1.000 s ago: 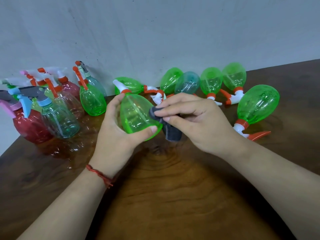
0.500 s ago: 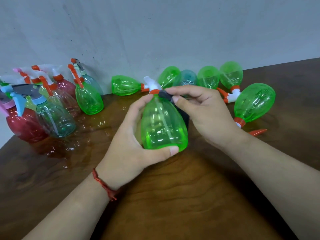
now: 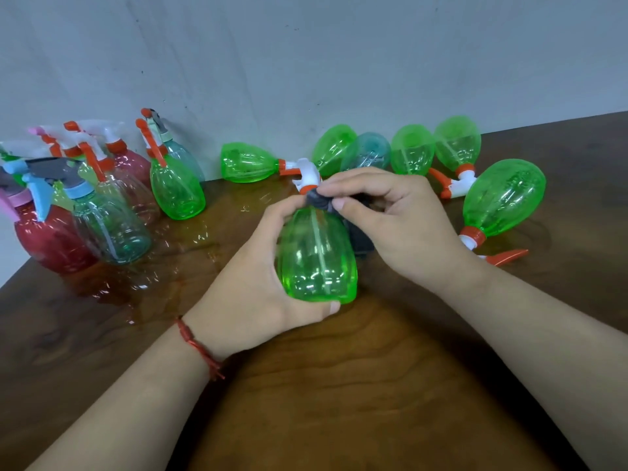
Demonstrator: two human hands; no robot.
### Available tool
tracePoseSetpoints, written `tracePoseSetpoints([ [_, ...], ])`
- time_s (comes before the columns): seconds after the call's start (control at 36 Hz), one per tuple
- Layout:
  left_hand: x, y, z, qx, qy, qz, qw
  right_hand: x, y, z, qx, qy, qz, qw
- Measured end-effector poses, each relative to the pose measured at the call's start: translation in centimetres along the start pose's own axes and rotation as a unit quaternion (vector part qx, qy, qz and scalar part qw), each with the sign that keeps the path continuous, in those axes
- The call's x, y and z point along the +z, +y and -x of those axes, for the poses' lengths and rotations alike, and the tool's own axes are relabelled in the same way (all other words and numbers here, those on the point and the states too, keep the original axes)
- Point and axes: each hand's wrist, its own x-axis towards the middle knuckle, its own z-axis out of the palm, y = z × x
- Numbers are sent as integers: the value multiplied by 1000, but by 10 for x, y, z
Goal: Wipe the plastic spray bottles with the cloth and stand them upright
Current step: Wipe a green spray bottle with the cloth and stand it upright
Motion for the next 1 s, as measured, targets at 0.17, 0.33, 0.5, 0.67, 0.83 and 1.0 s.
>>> tracePoseSetpoints([
  [0.17,-8,7,2,-7,24,153,988,8,1,1,151,54,-289,944],
  [0.33,-12,7,1,-23,-13,171,985,11,0,3,152,64,-304,938],
  [0.5,-9,3,1,-2,-40,0,999,9,1,2,58,75,-129,987],
  [0.67,-3,5,1,29,1,-50,998,7,1,1,59,49,-132,988],
  [0.83,-7,1,0,14,95,-1,995,4,-5,0,42,12,-145,988],
  [1.0,-21,-1,-7,-18,207,-9,978,10,-3,6,20,-51,-83,995],
])
